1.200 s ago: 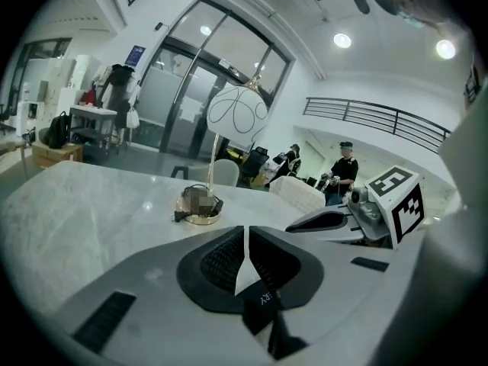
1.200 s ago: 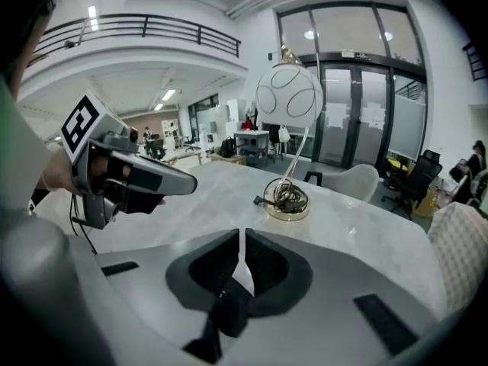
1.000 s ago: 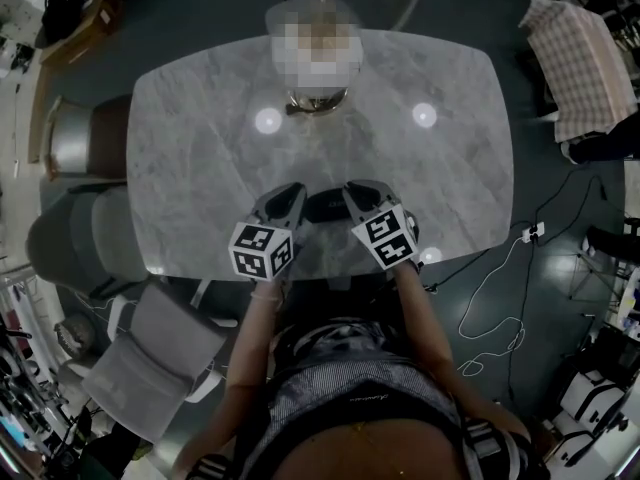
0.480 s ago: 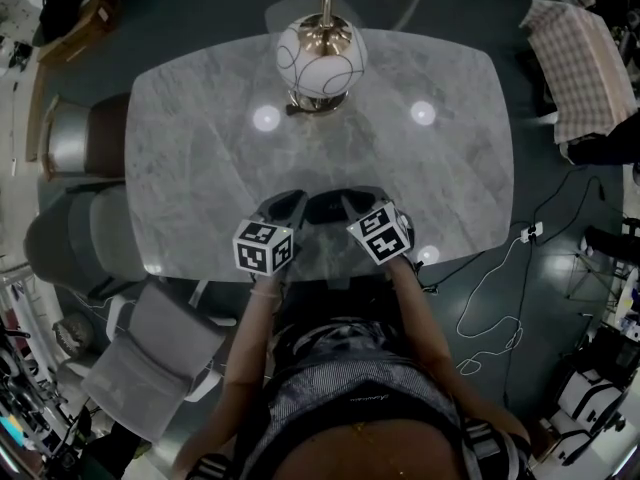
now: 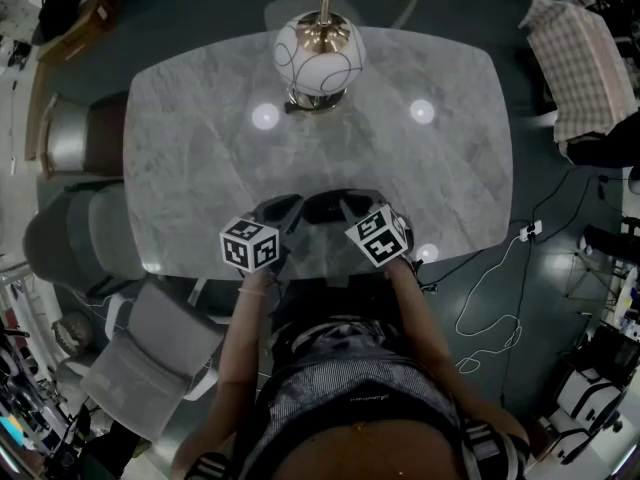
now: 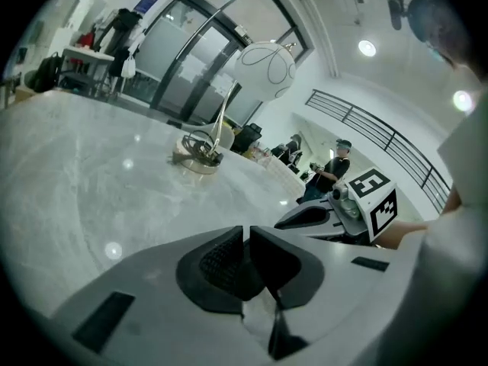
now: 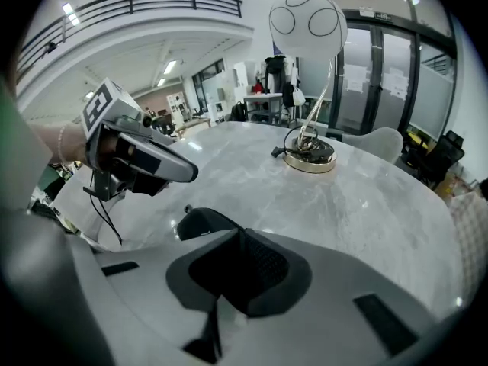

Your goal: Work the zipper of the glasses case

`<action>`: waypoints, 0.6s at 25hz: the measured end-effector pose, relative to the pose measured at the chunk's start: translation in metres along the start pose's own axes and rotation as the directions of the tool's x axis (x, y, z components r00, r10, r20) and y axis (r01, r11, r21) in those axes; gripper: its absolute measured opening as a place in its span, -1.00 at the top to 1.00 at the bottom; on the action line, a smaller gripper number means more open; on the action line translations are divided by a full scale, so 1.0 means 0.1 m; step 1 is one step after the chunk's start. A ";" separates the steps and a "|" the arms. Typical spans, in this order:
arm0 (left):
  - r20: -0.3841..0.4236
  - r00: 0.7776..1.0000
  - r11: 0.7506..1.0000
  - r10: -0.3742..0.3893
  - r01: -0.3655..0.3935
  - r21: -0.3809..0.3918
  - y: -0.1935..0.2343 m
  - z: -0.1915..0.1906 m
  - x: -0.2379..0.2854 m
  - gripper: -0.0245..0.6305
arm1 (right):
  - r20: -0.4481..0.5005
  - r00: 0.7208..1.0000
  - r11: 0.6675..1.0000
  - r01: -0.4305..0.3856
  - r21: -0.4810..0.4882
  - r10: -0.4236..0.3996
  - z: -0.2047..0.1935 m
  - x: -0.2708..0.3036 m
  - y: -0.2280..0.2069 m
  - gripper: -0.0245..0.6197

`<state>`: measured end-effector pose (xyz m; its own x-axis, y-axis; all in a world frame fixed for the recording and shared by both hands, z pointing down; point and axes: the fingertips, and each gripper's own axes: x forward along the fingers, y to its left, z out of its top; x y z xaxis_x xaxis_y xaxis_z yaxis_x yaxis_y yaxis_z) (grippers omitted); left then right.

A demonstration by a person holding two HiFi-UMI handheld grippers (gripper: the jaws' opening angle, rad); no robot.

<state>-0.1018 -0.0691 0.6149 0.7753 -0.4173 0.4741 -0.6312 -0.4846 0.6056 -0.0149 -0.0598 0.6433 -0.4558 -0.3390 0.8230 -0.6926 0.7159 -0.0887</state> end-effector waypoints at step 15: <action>-0.280 0.954 0.982 -0.110 0.148 0.120 -0.12 -0.53 0.20 0.15 | -0.011 0.999 0.999 -0.035 -0.041 0.035 -0.16 -0.13 0.20 0.70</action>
<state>-0.0773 -0.0307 0.6514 0.8151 -0.1293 0.5647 -0.5072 -0.6301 0.5879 -0.0134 -0.0311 0.6400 -0.4737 -0.3074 0.8253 -0.6528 0.7516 -0.0947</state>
